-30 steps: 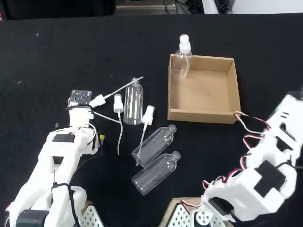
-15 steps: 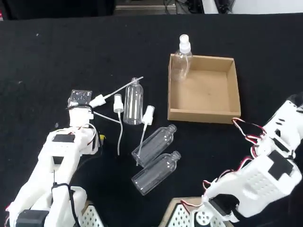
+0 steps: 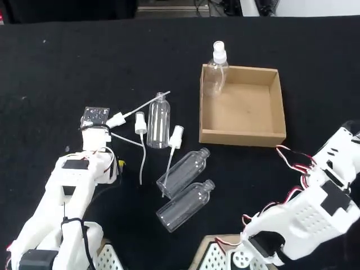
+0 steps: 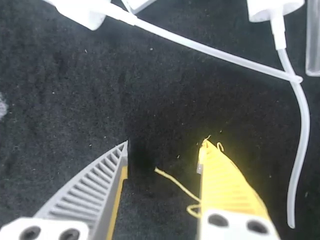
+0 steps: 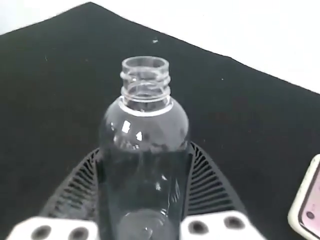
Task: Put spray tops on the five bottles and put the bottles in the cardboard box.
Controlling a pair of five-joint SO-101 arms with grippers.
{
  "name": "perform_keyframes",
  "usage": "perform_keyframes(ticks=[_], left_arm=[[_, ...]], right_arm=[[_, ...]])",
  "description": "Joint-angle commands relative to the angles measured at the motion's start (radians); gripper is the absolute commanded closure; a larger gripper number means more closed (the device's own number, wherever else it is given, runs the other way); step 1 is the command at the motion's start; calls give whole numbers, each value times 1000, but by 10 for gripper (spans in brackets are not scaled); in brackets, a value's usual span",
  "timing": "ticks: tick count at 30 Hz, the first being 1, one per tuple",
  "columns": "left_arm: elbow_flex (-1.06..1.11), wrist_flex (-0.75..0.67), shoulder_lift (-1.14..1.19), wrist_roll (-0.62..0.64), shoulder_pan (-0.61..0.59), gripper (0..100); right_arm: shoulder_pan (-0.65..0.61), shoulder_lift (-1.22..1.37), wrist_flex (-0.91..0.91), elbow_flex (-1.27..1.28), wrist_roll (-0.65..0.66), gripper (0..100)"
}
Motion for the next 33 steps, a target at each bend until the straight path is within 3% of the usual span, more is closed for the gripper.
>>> perform_keyframes(ticks=[1, 5, 22, 29, 33], left_arm=[[-10, -9, -12, 2, 2, 780], [-12, -9, -11, 2, 2, 780], [-16, -11, -8, 2, 4, 780], [-16, -11, -8, 2, 7, 780], [-16, -11, -8, 2, 7, 780]], right_arm=[[14, -10, -9, 27, -3, 900], [17, -10, -9, 38, -3, 830], [3, -12, -8, 90, 92, 819], [2, -12, -8, 90, 94, 643], [2, -12, -8, 88, 94, 631]])
